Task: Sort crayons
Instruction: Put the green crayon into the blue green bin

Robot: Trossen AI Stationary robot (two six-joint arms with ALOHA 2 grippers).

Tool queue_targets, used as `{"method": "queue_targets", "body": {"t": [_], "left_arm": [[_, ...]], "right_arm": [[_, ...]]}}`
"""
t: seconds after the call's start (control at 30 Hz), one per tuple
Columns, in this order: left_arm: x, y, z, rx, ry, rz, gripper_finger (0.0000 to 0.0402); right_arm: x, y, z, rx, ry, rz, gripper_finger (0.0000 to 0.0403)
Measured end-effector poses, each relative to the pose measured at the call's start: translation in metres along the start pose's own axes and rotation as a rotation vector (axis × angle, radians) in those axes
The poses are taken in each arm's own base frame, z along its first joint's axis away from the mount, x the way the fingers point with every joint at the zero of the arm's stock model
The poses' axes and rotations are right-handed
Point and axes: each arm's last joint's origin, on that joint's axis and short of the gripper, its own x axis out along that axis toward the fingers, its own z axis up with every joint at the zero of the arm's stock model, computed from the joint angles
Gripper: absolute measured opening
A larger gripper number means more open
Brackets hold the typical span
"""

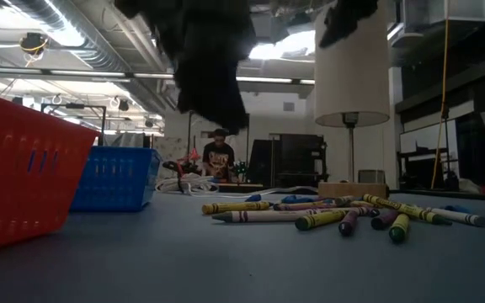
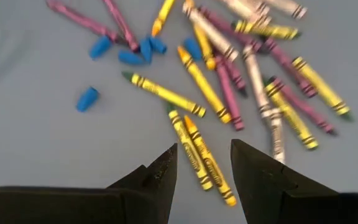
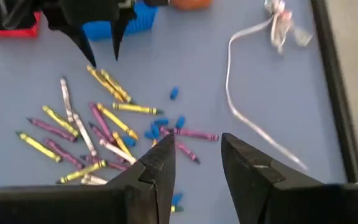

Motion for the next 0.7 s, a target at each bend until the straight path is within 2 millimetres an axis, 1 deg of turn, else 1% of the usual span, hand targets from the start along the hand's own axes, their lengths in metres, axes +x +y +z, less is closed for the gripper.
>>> {"method": "queue_targets", "body": {"t": [0.23,0.4,0.57,0.7], "left_arm": [[0.03,0.001,-0.012,0.008,0.069,0.034,0.0133],[0.04,0.0,-0.014,0.007,0.077,0.019,0.0133],[0.05,0.001,-0.018,0.002,0.092,0.027,0.0133],[0.058,0.001,-0.021,0.003,0.098,0.032,0.0133]], "right_arm": [[0.041,0.002,-0.028,0.021,0.094,0.017,0.0129],[0.062,0.004,-0.044,0.053,0.126,0.02,0.0129],[0.076,0.005,-0.057,0.078,0.147,0.022,0.0129],[0.083,0.006,-0.064,0.083,0.165,0.024,0.0129]]}}
